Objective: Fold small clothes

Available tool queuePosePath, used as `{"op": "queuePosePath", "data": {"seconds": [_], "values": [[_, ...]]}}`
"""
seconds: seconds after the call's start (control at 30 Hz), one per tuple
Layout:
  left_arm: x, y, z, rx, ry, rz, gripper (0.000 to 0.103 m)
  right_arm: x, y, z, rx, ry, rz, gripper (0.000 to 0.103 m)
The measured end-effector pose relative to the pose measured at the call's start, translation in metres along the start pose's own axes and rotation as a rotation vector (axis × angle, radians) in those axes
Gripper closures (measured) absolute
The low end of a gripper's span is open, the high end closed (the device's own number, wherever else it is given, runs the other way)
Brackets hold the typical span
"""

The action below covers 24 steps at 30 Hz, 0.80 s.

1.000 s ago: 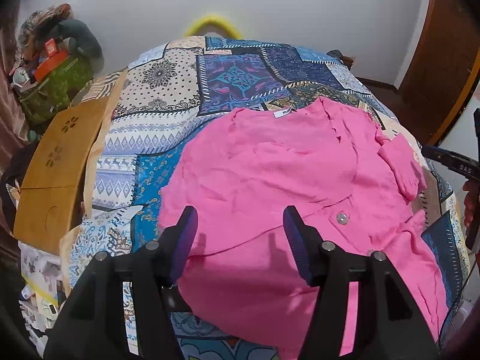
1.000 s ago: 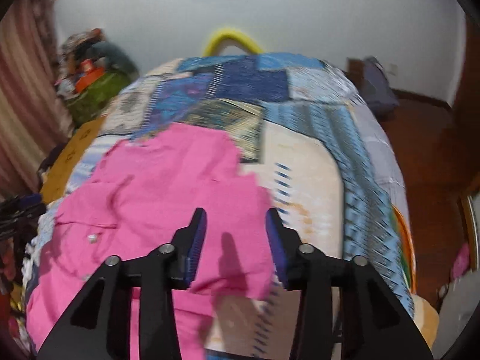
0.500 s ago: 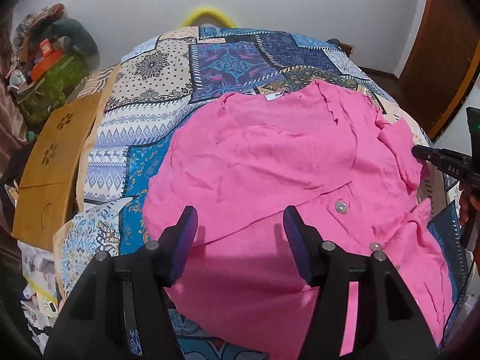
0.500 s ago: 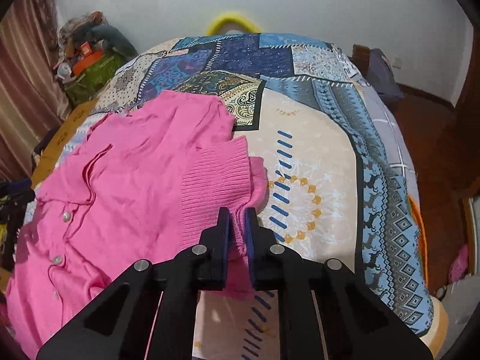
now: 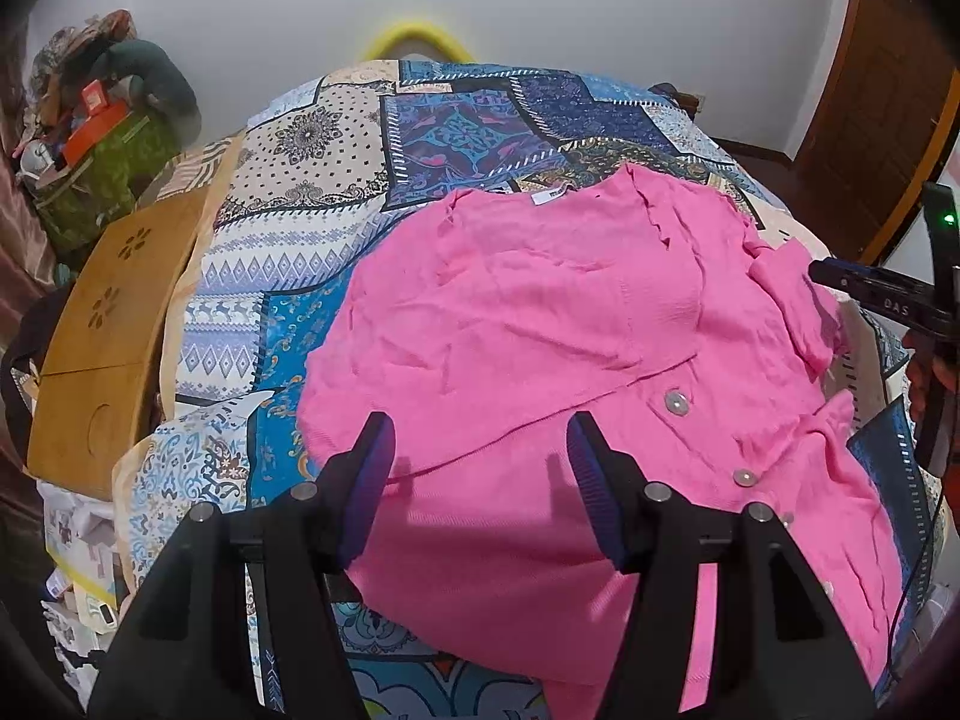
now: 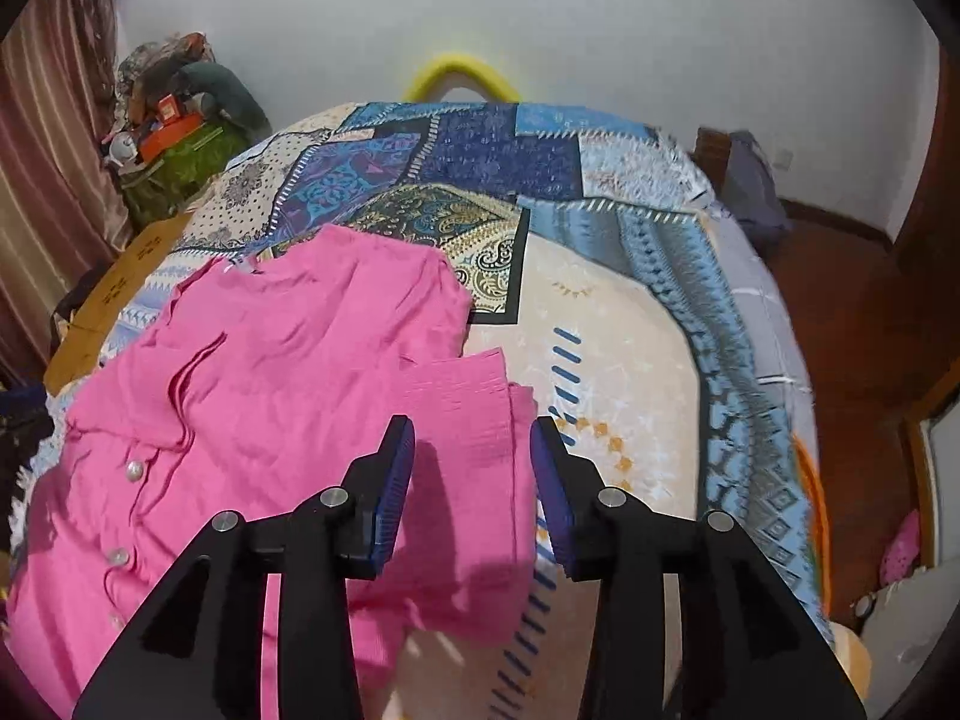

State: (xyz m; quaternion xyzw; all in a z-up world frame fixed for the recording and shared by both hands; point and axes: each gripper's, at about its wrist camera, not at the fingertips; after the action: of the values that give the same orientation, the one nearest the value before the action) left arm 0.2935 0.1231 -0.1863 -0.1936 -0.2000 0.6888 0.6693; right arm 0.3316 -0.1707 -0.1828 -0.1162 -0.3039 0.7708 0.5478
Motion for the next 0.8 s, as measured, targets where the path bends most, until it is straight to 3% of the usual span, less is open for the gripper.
{"op": "queuePosePath", "data": {"seconds": [0.07, 0.17, 0.3, 0.57, 0.8], "values": [[0.000, -0.001, -0.005, 0.003, -0.008, 0.000, 0.044, -0.004, 0.001, -0.010, 0.016, -0.021, -0.019, 0.067], [0.001, -0.002, -0.013, 0.014, -0.008, 0.004, 0.044, -0.004, 0.004, -0.017, 0.028, -0.043, -0.018, 0.086], [0.000, -0.001, -0.024, 0.034, -0.002, 0.012, 0.044, -0.002, 0.004, -0.015, 0.014, -0.054, -0.003, 0.096], [-0.003, 0.001, -0.008, 0.004, -0.008, -0.005, 0.044, 0.017, -0.009, 0.018, -0.026, -0.090, 0.051, 0.097], [0.011, 0.005, 0.026, -0.053, -0.013, -0.001, 0.042, 0.069, -0.042, 0.056, -0.098, -0.138, 0.127, 0.097]]}}
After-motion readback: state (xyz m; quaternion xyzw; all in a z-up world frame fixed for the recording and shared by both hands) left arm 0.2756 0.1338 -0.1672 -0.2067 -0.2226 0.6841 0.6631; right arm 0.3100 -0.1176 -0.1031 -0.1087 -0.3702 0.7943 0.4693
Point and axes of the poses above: each gripper's, at about its wrist camera, not at the fingertips, and z roughly against the way its jaws point, x to its left, y to its underside, and after that the axes turned 1 degree about x, right-handed
